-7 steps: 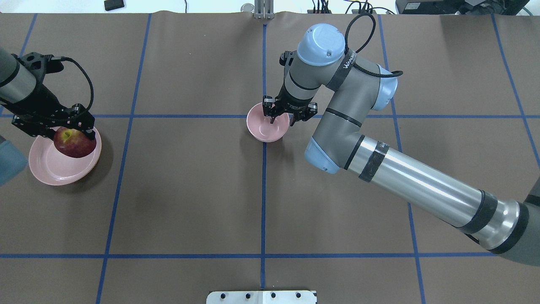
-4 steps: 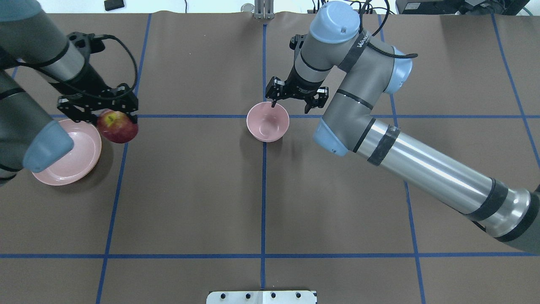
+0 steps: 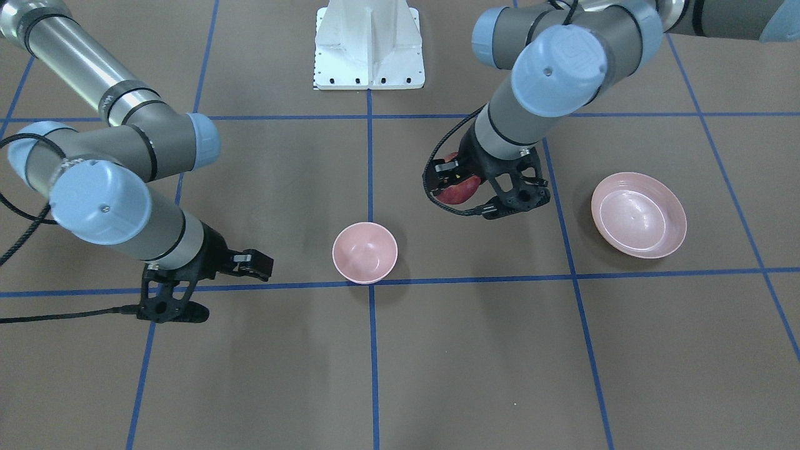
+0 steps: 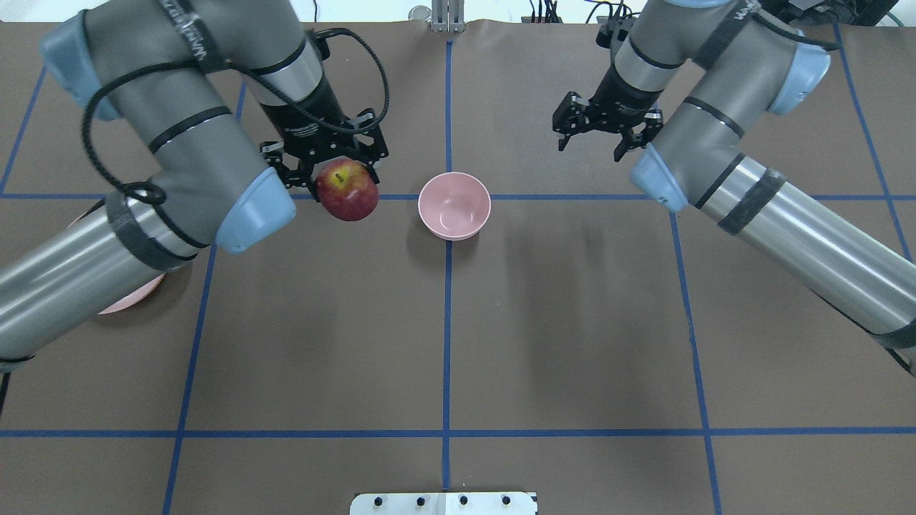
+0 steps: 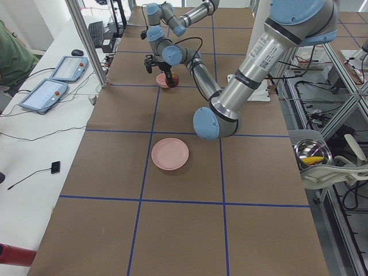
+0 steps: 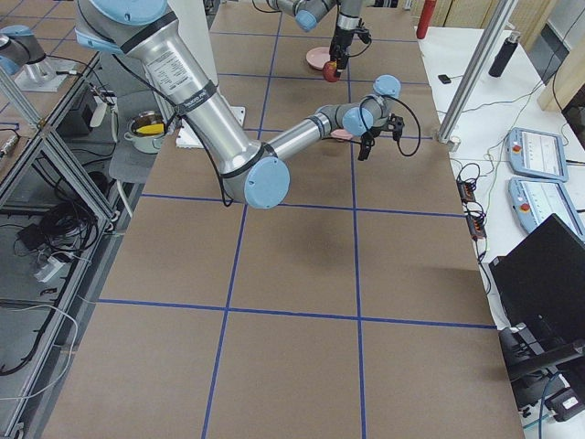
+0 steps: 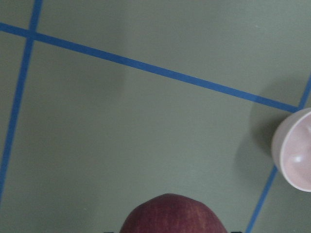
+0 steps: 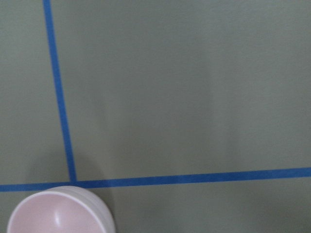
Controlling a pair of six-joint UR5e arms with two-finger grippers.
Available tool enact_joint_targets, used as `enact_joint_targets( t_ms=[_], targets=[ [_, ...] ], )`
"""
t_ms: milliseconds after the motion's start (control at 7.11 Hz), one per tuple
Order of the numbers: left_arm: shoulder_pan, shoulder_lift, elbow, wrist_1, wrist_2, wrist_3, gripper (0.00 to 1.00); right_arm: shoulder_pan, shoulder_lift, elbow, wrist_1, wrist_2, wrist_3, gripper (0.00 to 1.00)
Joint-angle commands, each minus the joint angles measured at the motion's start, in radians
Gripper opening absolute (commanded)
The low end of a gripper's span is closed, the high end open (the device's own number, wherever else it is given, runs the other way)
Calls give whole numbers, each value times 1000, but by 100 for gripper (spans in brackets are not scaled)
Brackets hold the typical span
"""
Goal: Move apple from plate to bowl
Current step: 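Lift apple with left gripper while right gripper releases bowl and withdraws, then carry the apple over the pink bowl with the left gripper and lower it in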
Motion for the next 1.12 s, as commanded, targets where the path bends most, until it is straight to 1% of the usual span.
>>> enact_joint_targets(
  t_ms=[0, 141, 281, 422, 562, 844, 984],
  targets=[
    [54, -141, 182, -97, 52, -76, 0, 102, -113, 42, -29, -2, -206, 100],
    [85, -158, 262, -207, 100, -128, 0, 136, -139, 44, -30, 0, -246, 100],
    [102, -185, 335, -254, 107, -141, 0, 162, -162, 43, -30, -2, -308, 100],
    [117, -202, 372, -277, 152, -145, 0, 192, -193, 44, -29, -2, -411, 100],
    [145, -204, 408, -304, 185, -151, 0, 216, -215, 40, -29, 0, -466, 100],
    [154, -242, 523, -395, 218, -171, 0, 239, -233, 43, -30, 0, -501, 100],
    [157, -251, 540, -403, 220, -171, 0, 241, -235, 43, -30, 0, -509, 100]
  ],
)
